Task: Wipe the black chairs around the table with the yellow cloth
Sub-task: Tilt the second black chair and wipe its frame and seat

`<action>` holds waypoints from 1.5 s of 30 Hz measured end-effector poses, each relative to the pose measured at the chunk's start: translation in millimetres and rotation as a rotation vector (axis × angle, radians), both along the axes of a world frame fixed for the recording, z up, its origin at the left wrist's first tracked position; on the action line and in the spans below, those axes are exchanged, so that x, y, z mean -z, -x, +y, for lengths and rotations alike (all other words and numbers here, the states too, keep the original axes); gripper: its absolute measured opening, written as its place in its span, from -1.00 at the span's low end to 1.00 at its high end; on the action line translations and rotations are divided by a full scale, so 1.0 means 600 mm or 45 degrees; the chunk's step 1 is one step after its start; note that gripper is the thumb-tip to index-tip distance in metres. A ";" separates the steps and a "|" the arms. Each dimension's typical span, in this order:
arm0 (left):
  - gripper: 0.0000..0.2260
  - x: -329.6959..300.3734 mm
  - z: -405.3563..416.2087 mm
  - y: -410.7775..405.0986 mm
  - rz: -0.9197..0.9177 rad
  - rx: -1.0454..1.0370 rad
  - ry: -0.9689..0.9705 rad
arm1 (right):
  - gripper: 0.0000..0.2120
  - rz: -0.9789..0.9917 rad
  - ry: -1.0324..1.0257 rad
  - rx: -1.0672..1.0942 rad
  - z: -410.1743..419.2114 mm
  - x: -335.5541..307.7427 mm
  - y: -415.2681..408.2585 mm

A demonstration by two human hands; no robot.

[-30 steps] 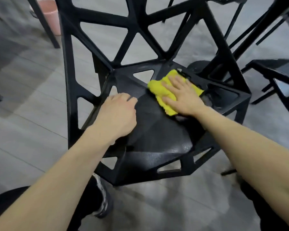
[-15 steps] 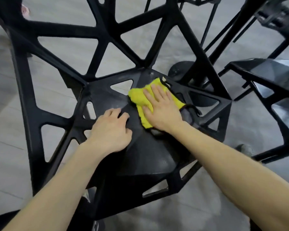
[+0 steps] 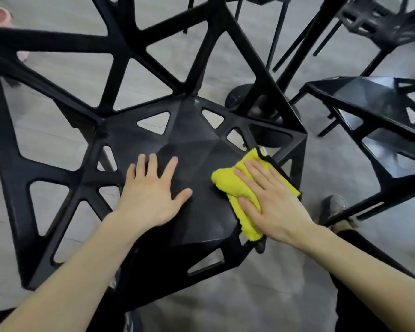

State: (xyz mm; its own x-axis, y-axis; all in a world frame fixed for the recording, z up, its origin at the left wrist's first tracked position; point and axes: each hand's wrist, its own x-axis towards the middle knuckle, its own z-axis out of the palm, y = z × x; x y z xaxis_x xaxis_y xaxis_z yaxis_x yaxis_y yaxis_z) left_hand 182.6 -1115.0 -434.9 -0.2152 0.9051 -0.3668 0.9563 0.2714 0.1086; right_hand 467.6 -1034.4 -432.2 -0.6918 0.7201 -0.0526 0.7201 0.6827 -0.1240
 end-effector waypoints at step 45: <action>-0.20 0.020 -0.050 0.001 0.006 0.257 0.038 | -0.48 0.654 -0.280 0.410 -0.088 0.082 -0.031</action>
